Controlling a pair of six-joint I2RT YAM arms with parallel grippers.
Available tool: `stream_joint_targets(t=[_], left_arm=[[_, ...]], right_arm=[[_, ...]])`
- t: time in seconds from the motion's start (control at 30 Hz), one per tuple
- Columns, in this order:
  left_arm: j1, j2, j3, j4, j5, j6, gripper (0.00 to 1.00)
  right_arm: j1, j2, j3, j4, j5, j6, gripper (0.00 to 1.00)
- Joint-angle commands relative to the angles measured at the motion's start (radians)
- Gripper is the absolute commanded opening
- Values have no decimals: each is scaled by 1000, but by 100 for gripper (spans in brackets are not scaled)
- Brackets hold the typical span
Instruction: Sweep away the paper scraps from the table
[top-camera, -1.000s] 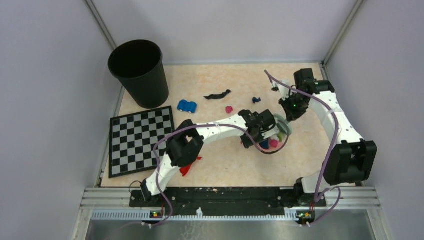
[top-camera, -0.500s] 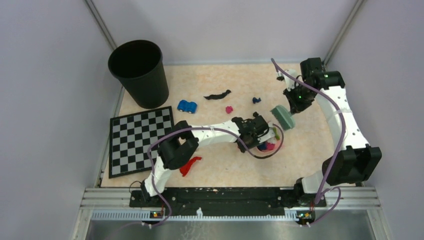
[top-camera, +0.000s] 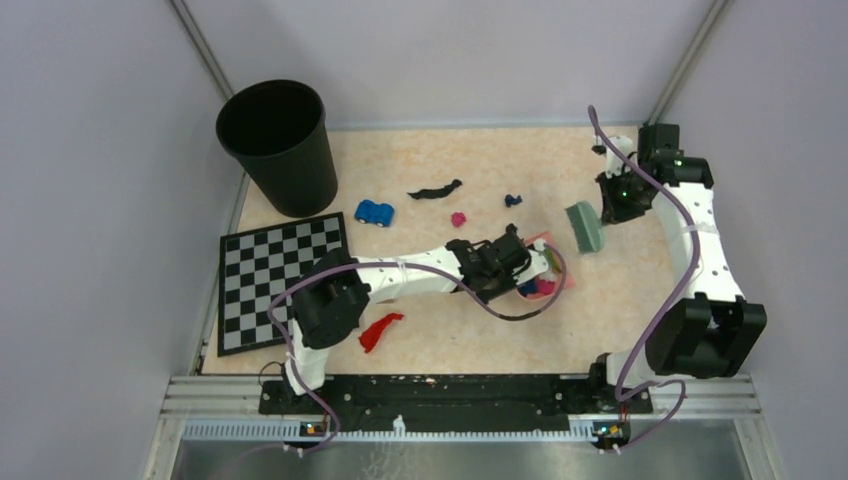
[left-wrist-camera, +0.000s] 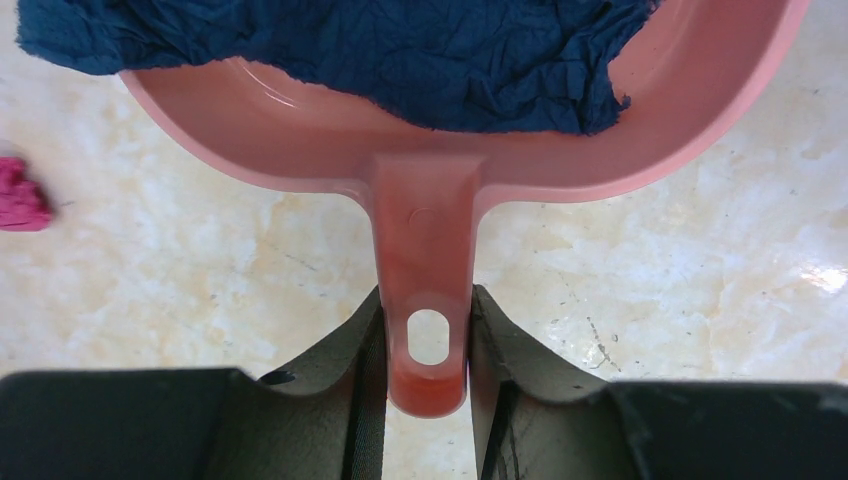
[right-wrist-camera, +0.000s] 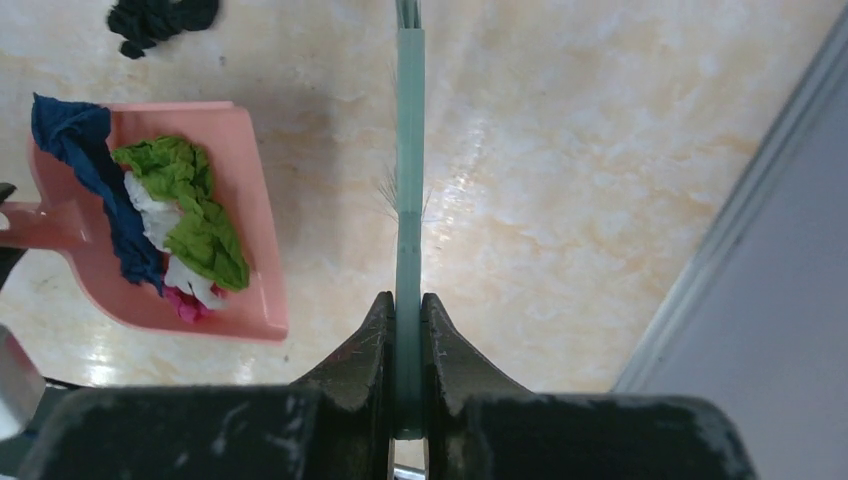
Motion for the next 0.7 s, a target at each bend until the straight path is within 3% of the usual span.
stream_joint_targets(t=[0.0, 0.17, 0.67], left_arm=[[0, -98, 11, 26, -41, -4, 0], [0, -116, 27, -33, -72, 2, 0], [93, -288, -123, -70, -50, -75, 0]], right_arm=[[4, -91, -98, 190, -119, 152, 0], [4, -137, -176, 311, -105, 237, 0], [-37, -155, -368, 641, -134, 393, 0]])
